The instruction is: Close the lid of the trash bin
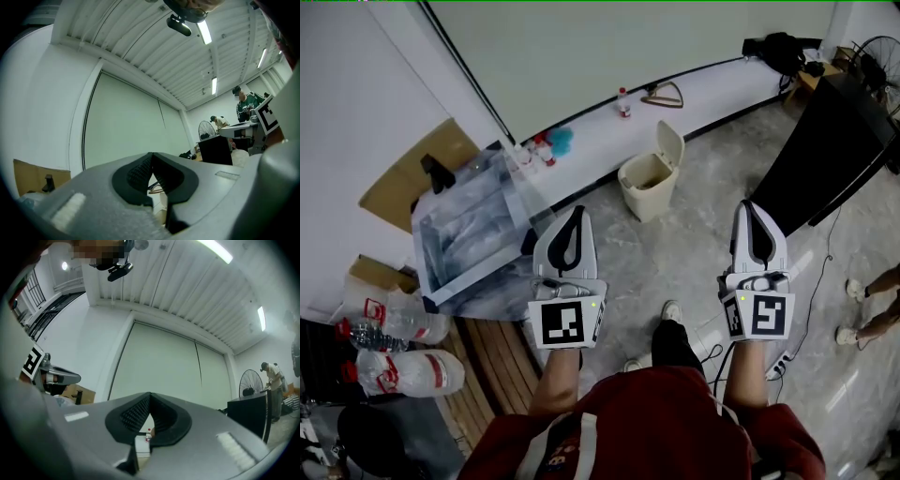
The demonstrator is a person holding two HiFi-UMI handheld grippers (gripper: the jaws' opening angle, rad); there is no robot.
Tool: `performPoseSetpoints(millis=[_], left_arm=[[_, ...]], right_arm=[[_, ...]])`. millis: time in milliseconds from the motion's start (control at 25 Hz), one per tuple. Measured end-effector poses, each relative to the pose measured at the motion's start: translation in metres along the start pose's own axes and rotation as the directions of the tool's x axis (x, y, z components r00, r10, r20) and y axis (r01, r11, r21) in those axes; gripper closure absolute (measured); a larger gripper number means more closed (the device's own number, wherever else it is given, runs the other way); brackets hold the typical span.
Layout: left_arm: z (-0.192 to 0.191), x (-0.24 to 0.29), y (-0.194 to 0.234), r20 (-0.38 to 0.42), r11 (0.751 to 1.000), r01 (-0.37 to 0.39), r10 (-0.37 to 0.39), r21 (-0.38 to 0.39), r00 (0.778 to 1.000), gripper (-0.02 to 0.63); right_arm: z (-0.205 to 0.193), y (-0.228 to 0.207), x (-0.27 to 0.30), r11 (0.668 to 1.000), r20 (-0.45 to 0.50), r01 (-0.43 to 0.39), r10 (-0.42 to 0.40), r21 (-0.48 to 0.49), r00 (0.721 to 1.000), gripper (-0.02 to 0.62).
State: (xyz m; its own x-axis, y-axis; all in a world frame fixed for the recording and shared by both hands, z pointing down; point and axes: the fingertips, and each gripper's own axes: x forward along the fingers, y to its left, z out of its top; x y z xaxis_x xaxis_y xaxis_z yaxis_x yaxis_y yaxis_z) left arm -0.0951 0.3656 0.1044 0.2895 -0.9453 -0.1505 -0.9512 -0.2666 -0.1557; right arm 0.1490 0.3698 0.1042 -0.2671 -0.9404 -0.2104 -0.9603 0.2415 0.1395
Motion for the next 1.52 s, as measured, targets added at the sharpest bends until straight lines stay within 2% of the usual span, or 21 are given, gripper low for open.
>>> performPoseSetpoints(millis=[320, 560, 760, 1160, 1520], left_arm=[[-0.007, 0.086, -0.029, -0.015, 1.0, 0.002, -0.002, -0.025, 1.0, 0.603], [-0.011, 0.145, -0.047, -0.028, 1.0, -0.006, 0.006, 0.004, 1.0, 0.603], [-0.014, 0.182, -0.056, -0.017, 0.999, -0.041, 0.041, 0.003, 0.999, 0.603], [-0.03, 0.232, -0.069, -0.032, 0.998, -0.067, 0.067, -0.014, 0.997, 0.603], [-0.063, 0.27, -0.049, -0.059, 0.994, -0.099, 0.097, -0.036, 0.994, 0.603]], right_arm=[[-0.023, -0.067, 0.056, 1.0, -0.015, -0.005, 0.005, 0.007, 1.0, 0.595], [-0.04, -0.115, 0.095, 0.999, -0.005, -0.009, 0.009, 0.031, 1.0, 0.595], [-0.052, -0.153, 0.12, 0.998, 0.007, -0.012, 0.012, 0.061, 1.0, 0.595], [-0.08, -0.186, 0.159, 0.996, -0.009, -0.049, 0.05, 0.074, 0.999, 0.595], [-0.116, -0.179, 0.211, 0.992, -0.048, -0.099, 0.103, 0.079, 0.994, 0.595]])
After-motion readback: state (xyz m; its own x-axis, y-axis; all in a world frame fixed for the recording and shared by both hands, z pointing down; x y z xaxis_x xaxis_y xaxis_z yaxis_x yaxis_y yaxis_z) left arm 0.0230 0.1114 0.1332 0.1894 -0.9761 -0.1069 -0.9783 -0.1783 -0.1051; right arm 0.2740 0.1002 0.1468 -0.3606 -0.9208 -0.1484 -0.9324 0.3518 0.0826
